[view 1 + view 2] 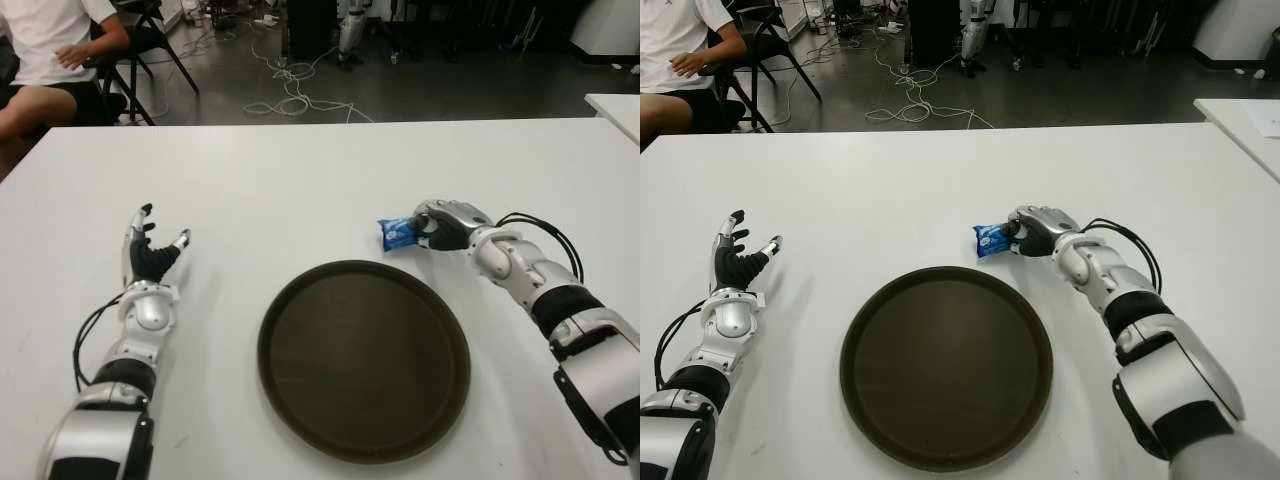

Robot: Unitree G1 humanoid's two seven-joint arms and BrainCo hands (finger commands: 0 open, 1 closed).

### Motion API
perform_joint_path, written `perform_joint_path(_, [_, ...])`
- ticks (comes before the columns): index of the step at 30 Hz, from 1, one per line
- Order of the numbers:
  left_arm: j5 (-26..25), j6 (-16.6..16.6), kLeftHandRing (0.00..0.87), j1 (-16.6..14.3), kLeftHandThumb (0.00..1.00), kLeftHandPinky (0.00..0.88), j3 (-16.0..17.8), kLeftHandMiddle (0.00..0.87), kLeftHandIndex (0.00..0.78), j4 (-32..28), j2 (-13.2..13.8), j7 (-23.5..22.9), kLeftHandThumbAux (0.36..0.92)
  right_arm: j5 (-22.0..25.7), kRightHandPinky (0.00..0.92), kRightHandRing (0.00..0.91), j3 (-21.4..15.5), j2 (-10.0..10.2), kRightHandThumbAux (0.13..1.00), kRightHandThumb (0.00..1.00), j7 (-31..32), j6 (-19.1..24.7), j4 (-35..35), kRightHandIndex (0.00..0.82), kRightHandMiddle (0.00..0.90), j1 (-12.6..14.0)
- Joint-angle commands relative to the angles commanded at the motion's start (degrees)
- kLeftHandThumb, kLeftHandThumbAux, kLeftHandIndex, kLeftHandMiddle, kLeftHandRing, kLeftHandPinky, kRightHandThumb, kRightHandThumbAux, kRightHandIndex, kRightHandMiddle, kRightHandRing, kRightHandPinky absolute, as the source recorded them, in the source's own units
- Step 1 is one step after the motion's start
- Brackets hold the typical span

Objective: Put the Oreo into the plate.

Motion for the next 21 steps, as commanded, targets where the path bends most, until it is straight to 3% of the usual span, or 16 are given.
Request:
perform_joint_path(10, [0.4,-0.2,0.141,0.1,0.228,0.165,-0.3,0.127,0.073,0.1,0.2,0.2,0.718,2.6,0.751,0.764,-2.0,0.9,0.722,0.703,1.3,0.9,-0.3,0.437,0.772,0.5])
perform_joint_path(16, [0.9,0.2,0.128,-0.1,0.197,0.142,-0.5,0.123,0.068,0.3,0.4,0.7,0.7,9.3,0.75,0.769,-7.7,3.0,0.722,0.703,2.8,1.7,-1.0,0.438,0.78,2.0])
perform_joint_path(21, [1.0,0.1,0.117,-0.1,0.195,0.111,-0.4,0.116,0.066,0.2,0.3,0.8,0.698,12.0,0.746,0.771,-9.7,3.8,0.722,0.703,3.8,2.7,-1.5,0.437,0.783,2.5])
